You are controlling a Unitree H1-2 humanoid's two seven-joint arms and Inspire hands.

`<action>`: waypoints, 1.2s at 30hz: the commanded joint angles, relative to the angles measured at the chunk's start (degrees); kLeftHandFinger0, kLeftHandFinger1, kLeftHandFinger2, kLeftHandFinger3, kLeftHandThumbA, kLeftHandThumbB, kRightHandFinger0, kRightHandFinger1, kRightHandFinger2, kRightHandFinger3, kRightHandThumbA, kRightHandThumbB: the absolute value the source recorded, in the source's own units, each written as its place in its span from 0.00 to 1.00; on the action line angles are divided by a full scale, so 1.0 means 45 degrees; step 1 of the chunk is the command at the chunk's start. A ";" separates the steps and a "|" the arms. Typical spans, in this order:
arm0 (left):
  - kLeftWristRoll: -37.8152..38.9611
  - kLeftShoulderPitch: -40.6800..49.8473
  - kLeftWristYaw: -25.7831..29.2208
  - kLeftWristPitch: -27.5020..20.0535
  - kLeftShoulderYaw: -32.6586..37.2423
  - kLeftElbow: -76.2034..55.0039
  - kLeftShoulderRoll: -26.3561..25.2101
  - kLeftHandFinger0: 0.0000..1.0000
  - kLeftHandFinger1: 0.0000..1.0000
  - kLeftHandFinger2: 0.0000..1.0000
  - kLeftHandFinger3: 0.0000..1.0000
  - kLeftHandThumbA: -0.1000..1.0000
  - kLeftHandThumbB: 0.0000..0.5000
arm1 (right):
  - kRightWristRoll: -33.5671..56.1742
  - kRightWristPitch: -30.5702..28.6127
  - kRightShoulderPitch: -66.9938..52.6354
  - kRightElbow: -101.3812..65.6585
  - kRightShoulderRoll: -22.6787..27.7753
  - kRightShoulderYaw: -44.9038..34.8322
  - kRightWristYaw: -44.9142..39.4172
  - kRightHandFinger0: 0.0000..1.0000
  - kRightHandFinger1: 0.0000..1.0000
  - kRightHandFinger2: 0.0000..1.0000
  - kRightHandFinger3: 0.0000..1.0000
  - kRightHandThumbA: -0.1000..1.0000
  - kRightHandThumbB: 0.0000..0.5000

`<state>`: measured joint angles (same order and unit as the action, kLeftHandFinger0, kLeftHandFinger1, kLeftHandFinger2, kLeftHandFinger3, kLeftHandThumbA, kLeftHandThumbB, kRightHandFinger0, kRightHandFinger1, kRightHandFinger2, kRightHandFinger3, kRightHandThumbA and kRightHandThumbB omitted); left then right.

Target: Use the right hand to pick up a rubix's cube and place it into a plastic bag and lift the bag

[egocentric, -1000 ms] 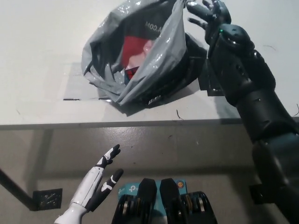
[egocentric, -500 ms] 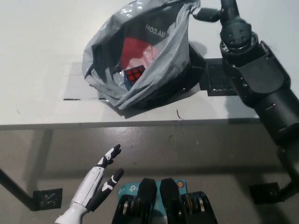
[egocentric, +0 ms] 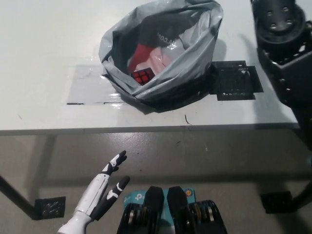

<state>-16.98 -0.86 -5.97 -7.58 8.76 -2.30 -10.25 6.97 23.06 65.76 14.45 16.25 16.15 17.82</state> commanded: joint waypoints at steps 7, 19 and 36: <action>-0.0020 -0.0785 -0.0284 -0.0073 0.0014 -0.0218 -0.0362 1.00 1.00 1.00 1.00 1.00 0.22 | -0.1040 0.0716 -0.2814 -1.0319 0.1771 -0.2592 -0.0133 1.00 1.00 1.00 1.00 1.00 0.62; 0.0550 -0.1380 -0.0173 -0.0315 -0.0349 0.0224 -0.0340 1.00 1.00 1.00 1.00 1.00 0.24 | -0.5648 -0.5755 -1.0008 -1.3589 0.0167 -0.1849 0.0827 1.00 1.00 1.00 1.00 1.00 0.37; 0.0962 -0.0640 0.0120 -0.0970 -0.0558 0.0071 -0.0235 1.00 1.00 1.00 1.00 1.00 0.35 | -0.4811 -0.8555 -1.3222 -0.2938 -0.0594 0.0323 0.0758 1.00 1.00 1.00 1.00 0.99 0.48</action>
<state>-16.24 -4.11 -5.95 -7.63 8.16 0.57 -10.25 -6.48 9.54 9.71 -16.35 14.70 14.07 19.76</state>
